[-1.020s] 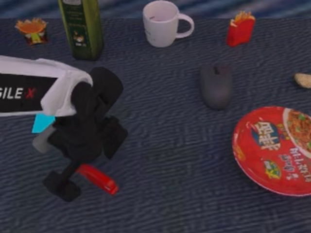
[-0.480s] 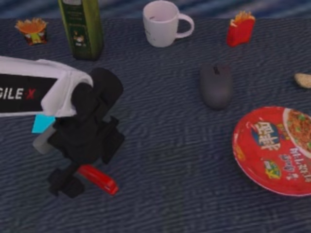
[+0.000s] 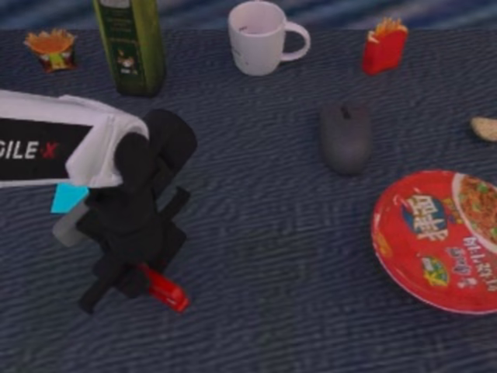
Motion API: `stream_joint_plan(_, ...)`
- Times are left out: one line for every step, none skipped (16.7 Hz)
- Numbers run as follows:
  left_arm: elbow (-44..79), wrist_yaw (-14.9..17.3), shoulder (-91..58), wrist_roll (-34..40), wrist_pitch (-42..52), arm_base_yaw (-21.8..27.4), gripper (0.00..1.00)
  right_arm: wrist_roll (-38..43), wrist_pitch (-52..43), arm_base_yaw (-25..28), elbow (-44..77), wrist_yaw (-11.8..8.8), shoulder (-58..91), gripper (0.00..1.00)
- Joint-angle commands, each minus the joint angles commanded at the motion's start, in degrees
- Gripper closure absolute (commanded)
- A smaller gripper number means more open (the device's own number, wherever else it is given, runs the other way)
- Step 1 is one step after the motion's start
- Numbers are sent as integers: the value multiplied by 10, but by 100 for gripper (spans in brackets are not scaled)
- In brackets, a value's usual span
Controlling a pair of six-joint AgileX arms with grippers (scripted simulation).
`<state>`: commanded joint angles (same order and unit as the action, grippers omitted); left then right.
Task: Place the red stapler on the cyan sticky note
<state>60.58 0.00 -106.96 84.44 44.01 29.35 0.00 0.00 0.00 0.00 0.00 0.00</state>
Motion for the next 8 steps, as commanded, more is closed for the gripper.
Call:
stream_joint_plan(0,0,0,0,0,0,100,0,0,0,0,0,0,0)
stream_joint_plan(0,0,0,0,0,0,100,0,0,0,0,0,0,0)
stream_joint_plan(0,0,0,0,0,0,100,0,0,0,0,0,0,0)
stream_joint_plan(0,0,0,0,0,0,100,0,0,0,0,0,0,0)
stream_joint_plan(0,0,0,0,0,0,100,0,0,0,0,0,0,0)
stream_joint_plan(0,0,0,0,0,0,100,0,0,0,0,0,0,0)
stream_joint_plan(0,0,0,0,0,0,100,0,0,0,0,0,0,0)
stream_joint_plan(0,0,0,0,0,0,100,0,0,0,0,0,0,0)
